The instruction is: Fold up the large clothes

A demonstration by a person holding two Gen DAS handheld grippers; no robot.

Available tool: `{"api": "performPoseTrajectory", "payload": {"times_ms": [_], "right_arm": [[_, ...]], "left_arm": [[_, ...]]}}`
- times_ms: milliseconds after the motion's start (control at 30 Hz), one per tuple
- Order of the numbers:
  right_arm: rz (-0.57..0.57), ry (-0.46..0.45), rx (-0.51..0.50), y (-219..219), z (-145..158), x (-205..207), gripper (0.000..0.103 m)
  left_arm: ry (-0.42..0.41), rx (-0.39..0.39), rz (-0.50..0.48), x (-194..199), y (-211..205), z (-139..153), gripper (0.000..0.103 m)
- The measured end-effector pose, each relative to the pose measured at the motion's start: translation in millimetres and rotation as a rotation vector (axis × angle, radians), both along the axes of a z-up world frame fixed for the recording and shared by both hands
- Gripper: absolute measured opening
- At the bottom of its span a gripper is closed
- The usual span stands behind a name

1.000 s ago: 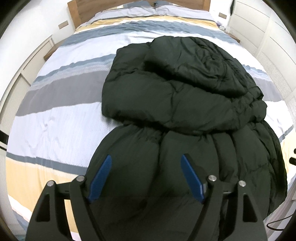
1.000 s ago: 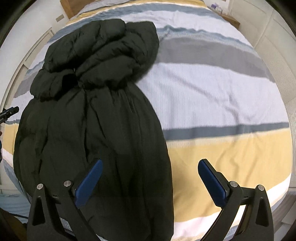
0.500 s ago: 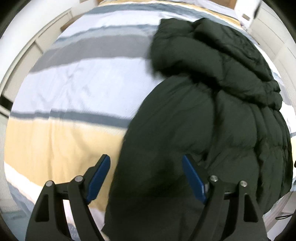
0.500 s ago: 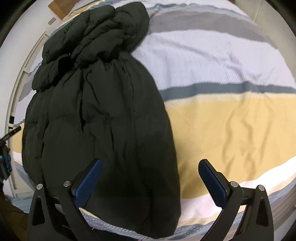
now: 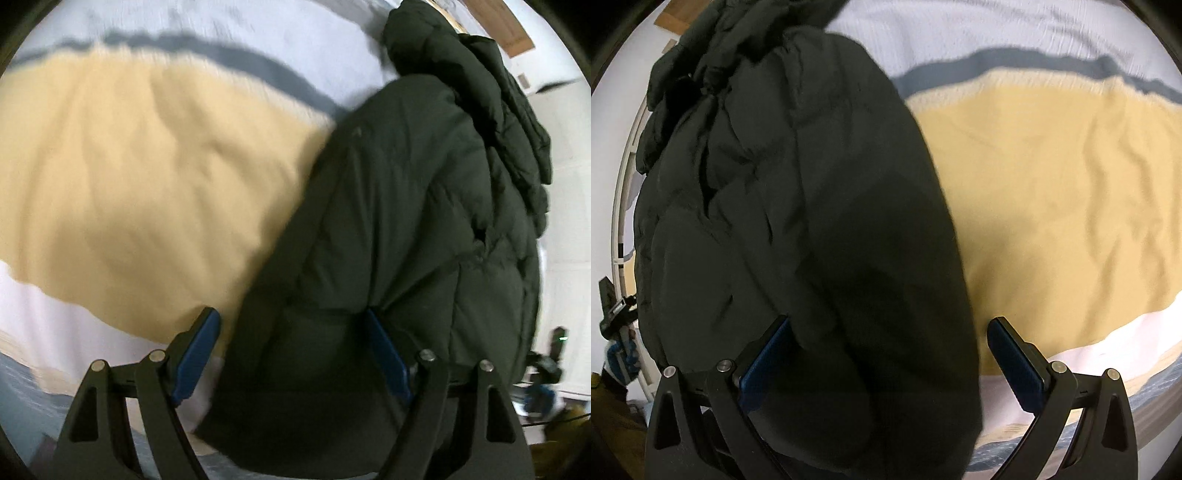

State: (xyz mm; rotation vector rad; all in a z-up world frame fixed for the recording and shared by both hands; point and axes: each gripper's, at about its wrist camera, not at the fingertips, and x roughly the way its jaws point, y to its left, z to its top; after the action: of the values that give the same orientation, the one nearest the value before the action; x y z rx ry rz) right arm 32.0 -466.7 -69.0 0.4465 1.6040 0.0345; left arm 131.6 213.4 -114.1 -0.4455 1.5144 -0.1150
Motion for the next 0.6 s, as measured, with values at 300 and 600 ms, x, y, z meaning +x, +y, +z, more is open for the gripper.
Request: {"api": "performPoseTrajectory", "payload": {"times_ms": [300, 600], "right_arm": [[-0.010, 0.021, 0.100, 6.2, -15.6, -12.9, 0.102], [-0.038, 0.051, 0.199, -0.5, -21.0, -32.3, 0.057]], "left_arm": [[0.055, -0.188, -0.046, -23.3, -25.2, -17.2, 0.080], [0.061, -0.221, -0.079, -28.4, -55.4, -0.3, 0.042]]}}
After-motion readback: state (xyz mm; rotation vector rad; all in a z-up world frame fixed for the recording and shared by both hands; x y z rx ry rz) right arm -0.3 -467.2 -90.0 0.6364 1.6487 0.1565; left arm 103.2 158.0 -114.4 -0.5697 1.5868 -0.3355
